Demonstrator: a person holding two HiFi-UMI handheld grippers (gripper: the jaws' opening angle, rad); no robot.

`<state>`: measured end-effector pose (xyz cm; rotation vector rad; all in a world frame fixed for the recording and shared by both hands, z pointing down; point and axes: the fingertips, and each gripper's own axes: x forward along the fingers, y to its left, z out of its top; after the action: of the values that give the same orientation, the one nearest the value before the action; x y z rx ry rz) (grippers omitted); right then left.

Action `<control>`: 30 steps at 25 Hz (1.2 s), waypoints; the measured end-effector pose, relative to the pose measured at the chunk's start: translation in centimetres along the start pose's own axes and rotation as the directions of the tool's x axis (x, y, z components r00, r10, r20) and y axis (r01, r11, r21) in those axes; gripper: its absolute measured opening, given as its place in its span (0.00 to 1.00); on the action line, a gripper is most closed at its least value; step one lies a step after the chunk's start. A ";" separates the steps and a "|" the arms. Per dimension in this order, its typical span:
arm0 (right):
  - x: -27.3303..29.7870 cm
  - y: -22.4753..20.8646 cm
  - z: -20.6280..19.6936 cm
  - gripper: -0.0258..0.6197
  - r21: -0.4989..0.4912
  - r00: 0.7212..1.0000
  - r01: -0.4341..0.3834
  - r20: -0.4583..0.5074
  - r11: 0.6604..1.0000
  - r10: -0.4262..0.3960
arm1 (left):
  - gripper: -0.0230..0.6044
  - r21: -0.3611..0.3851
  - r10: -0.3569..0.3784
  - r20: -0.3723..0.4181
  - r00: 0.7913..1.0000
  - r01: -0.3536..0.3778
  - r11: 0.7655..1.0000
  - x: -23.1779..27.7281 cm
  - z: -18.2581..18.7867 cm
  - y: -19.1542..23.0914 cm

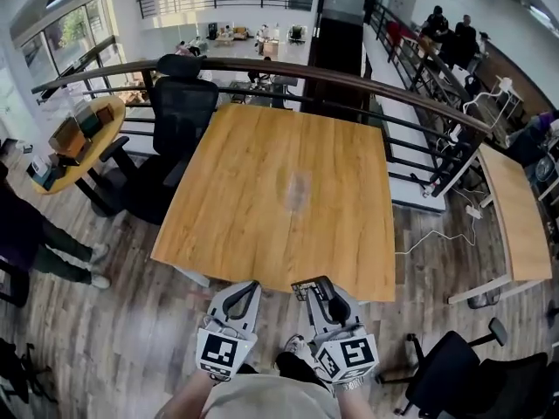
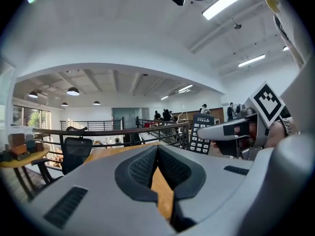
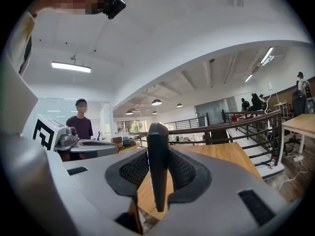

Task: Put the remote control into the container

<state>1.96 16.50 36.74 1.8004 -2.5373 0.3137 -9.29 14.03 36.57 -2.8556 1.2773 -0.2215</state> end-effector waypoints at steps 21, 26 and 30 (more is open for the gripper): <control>15.2 -18.2 -1.2 0.24 0.048 0.994 -0.017 -0.106 0.999 0.022 | 0.05 -0.014 -0.007 -0.015 1.000 0.007 1.000 23.7 -1.6 3.8; 21.9 -18.7 -0.1 0.24 0.019 0.990 0.003 -0.140 1.000 -0.001 | 0.05 -0.055 -0.080 0.017 0.997 0.081 0.995 28.5 -1.9 8.6; 26.0 -18.7 0.7 0.24 -0.009 0.989 0.038 -0.140 0.999 -0.039 | 0.05 -0.067 -0.140 0.023 0.990 0.141 0.988 30.5 -2.3 10.8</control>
<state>10.77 -13.77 42.21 1.7558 -2.4040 0.4145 2.45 -15.65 42.04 -3.0012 1.1020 -0.1546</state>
